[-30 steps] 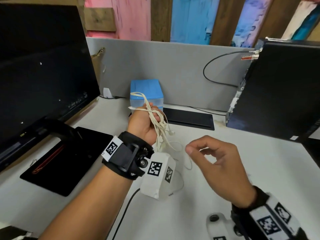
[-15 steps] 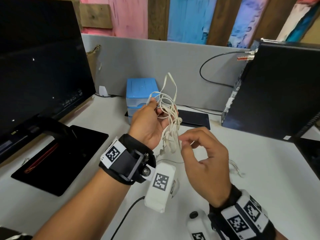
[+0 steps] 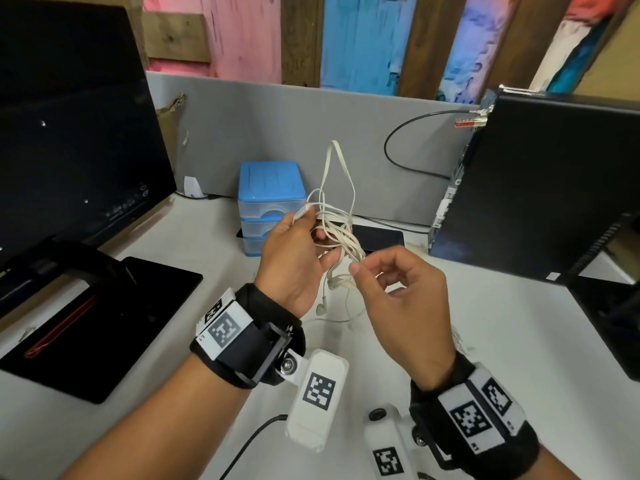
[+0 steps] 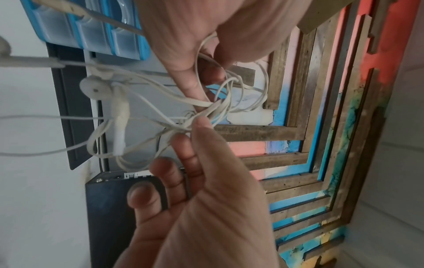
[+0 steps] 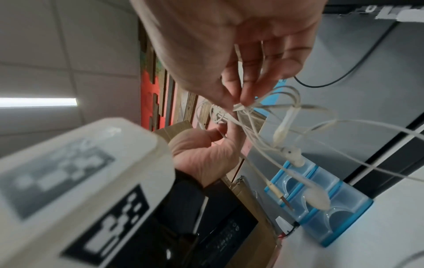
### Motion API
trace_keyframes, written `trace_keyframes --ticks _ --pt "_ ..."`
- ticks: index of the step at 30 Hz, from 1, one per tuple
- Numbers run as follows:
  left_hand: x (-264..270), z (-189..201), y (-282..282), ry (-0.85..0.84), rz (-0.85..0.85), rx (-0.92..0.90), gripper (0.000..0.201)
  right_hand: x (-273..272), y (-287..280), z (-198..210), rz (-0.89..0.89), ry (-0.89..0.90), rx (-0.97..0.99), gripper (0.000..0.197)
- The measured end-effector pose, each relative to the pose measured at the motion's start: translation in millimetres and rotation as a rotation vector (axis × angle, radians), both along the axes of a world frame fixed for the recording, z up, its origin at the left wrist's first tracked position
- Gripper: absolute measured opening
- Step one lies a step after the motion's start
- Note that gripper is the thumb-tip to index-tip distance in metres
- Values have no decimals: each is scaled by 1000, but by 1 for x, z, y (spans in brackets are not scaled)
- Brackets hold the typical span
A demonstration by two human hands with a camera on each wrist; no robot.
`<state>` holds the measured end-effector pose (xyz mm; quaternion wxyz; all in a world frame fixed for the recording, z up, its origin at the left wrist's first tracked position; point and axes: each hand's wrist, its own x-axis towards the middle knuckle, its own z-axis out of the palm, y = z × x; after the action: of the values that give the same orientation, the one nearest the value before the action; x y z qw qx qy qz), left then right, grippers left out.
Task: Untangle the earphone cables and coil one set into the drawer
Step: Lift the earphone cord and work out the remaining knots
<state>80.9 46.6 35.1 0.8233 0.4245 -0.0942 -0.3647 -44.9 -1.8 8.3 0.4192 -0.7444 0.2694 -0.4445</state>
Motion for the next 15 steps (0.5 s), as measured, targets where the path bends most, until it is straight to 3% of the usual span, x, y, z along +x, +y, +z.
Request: trace_keyframes --ticks 10,15 --pt "-4 2 6 -66 -137 -106 16 -8 -11 6 -12 -55 7 13" --pt "-13 -1 6 -253 -206 -98 28 -10 -13 10 -25 -126 22 13"
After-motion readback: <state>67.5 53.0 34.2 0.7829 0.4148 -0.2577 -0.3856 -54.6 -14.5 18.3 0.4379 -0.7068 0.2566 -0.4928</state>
